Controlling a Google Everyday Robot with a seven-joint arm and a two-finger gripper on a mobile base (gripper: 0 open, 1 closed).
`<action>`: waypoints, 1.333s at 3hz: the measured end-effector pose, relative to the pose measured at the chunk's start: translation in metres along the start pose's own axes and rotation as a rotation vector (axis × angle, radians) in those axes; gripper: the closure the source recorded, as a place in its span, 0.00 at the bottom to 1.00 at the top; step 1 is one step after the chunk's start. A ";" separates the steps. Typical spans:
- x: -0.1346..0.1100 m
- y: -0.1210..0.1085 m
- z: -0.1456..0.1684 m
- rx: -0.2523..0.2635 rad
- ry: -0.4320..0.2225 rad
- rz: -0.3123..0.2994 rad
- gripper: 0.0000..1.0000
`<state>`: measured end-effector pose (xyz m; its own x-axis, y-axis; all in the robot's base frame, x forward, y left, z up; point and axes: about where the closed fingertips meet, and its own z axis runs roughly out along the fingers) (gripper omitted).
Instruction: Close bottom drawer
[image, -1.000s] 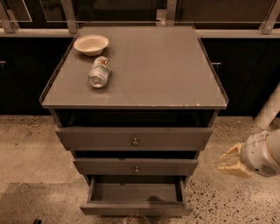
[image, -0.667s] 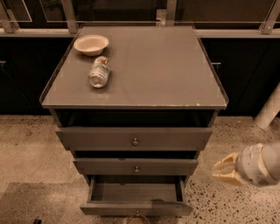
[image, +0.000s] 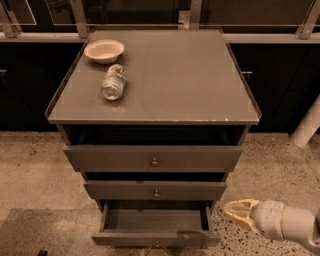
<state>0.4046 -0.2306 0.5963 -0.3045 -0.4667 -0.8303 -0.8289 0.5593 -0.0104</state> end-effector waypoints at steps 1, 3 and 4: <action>0.049 -0.011 0.040 -0.007 -0.077 0.049 1.00; 0.072 0.002 0.063 -0.044 -0.104 0.105 1.00; 0.114 0.008 0.079 -0.038 -0.119 0.185 1.00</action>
Offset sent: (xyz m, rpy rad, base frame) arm 0.0119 -0.0021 -0.0542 0.0755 -0.0095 -0.0183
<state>0.4003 -0.2252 0.4580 -0.3976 -0.2726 -0.8761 -0.7817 0.6007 0.1678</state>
